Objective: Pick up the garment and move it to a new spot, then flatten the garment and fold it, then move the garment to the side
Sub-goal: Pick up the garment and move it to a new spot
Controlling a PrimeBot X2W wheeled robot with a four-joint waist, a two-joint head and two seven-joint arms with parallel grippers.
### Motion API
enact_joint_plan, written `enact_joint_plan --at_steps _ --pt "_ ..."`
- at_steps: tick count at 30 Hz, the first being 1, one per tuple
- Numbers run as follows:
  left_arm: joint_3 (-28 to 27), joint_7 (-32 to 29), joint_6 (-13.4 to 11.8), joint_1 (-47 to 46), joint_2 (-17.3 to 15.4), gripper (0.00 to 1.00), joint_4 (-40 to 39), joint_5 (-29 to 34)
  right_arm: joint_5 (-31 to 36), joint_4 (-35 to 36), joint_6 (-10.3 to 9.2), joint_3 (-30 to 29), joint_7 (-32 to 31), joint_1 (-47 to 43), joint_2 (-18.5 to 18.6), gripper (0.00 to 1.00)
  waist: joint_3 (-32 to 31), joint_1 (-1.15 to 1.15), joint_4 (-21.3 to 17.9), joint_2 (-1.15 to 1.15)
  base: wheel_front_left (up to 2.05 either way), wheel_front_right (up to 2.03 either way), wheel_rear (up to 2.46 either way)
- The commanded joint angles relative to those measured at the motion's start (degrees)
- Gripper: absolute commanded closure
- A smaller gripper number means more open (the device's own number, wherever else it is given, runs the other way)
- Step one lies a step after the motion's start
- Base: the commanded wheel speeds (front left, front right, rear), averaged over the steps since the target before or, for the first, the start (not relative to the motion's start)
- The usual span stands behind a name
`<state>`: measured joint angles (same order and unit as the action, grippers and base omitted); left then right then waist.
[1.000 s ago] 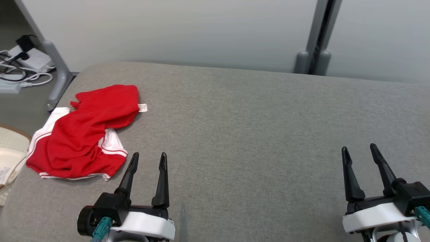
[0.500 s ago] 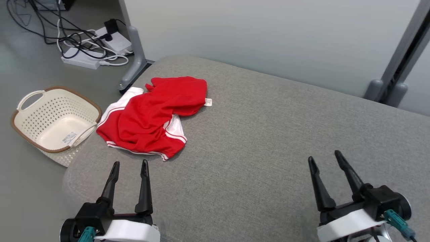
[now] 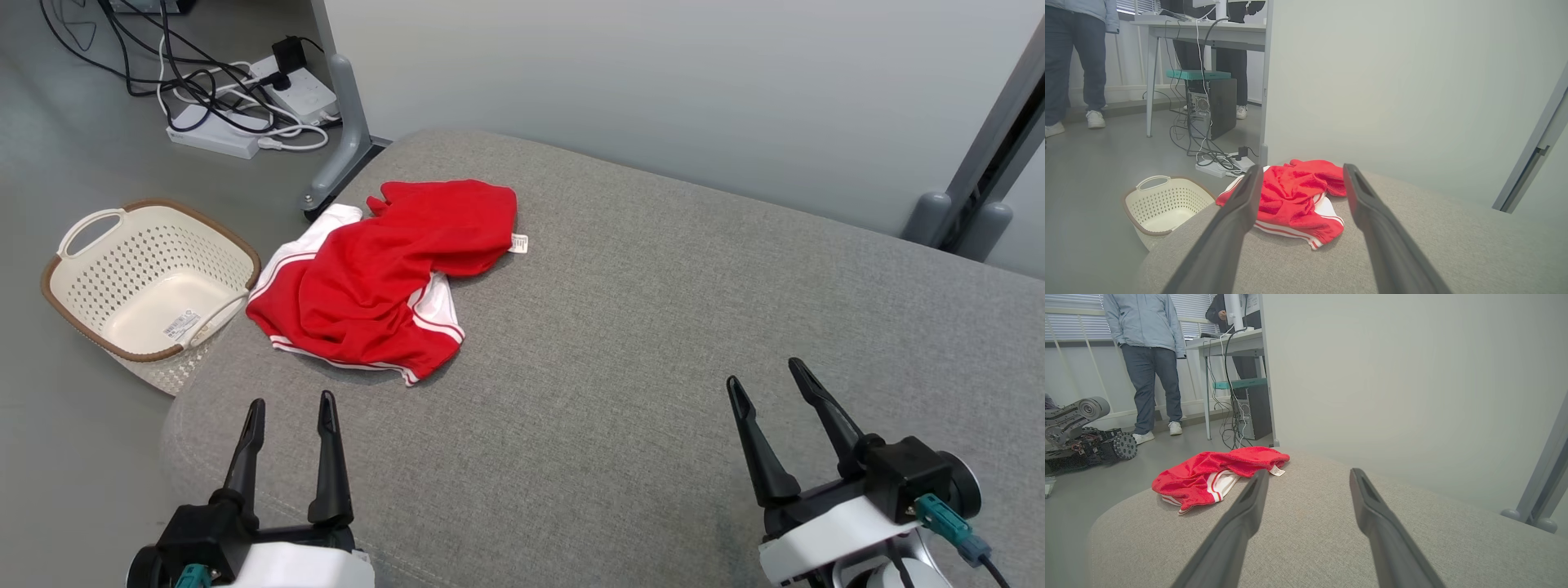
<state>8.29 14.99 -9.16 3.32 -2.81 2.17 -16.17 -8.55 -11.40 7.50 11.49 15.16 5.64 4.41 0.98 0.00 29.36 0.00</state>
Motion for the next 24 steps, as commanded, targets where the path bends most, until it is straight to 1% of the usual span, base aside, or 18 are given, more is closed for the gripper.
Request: enact_joint_plan --at_steps 1,7,9,15,20,24 --pt "-0.05 0.26 -0.09 0.23 -0.19 0.0 -0.09 0.01 -0.3 0.01 -0.02 -0.29 0.01 0.59 0.57 0.0 -0.01 0.0 -0.09 0.0 0.0 0.0 0.0" --pt "-0.31 0.26 0.72 -2.28 -0.2 0.0 1.06 -0.72 0.56 1.26 -0.02 -2.07 0.0 -0.75 1.02 0.0 1.29 0.0 -0.38 0.0 0.0 0.0 0.0" --pt "-0.29 0.25 1.71 -3.27 -0.19 0.0 2.67 -0.87 0.74 2.13 -0.02 -3.01 0.0 -1.16 1.39 0.0 2.42 0.0 -0.37 0.0 0.0 0.0 0.0" --pt "-2.4 0.26 3.85 -9.34 -0.13 0.0 7.52 -0.41 1.73 4.87 -0.03 -3.11 -0.01 0.92 4.1 0.0 8.91 0.0 -2.78 0.0 0.0 0.0 0.0" --pt "-5.18 0.19 6.46 -17.4 -0.88 0.0 14.96 0.22 1.79 8.05 -0.02 -2.12 -1.48 4.01 6.82 0.0 15.27 0.0 -5.47 0.0 0.0 0.0 0.0" --pt "-5.84 -0.07 8.89 -25.58 -3.43 0.0 22.66 0.77 1.75 10.4 -0.02 -1.75 -2.53 6.04 8.48 0.0 19.84 0.0 -7.65 0.0 0.0 0.0 0.0"
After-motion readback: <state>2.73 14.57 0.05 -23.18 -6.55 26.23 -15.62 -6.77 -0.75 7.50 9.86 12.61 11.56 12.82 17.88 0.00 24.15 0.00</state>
